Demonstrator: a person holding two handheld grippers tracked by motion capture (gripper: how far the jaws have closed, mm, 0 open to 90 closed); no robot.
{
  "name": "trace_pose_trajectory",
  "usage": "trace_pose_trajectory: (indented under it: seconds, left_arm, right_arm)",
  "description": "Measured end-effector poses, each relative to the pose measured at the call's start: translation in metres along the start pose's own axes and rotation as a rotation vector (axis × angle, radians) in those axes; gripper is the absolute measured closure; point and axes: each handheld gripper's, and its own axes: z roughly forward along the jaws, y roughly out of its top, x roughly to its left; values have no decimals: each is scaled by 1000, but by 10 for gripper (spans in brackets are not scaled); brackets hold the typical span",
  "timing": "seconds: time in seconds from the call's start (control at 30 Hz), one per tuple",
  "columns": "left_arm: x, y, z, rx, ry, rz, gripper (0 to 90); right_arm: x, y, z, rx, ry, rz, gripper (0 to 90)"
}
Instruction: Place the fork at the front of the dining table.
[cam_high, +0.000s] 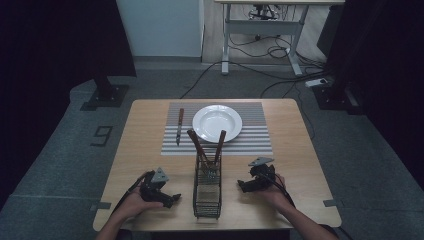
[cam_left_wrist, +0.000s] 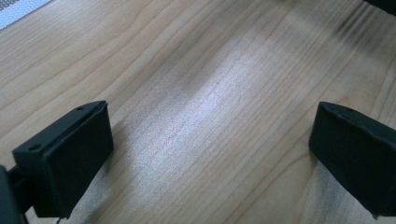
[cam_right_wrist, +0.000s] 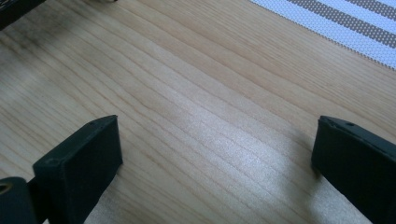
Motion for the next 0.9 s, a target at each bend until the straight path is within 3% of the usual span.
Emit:
trace_pose_trajectory:
  seconds: [0.1, 0.2, 0.27, 0.43, 0.67, 0.9]
  left_arm:
    - [1, 0, 0, 0, -3, 5, 0]
    - [1, 0, 0, 1, -5, 8, 0]
    - [1, 0, 0, 1, -5, 8, 0]
    - [1, 0, 0, 1, -5, 8, 0]
    - [1, 0, 0, 1, -7, 9, 0]
    - [1, 0, 0, 1, -7, 11, 0]
  right_arm:
    - [-1, 1, -2, 9, -4, 9, 58]
    - [-3, 2, -5, 8, 27, 38, 72]
    - [-6, 5, -12, -47, 42, 55, 74]
    - [-8, 8, -22, -100, 61, 90, 82]
    - [-7, 13, -41, -190, 132, 108, 87]
    - [-2, 22, -59, -257, 167, 75, 148]
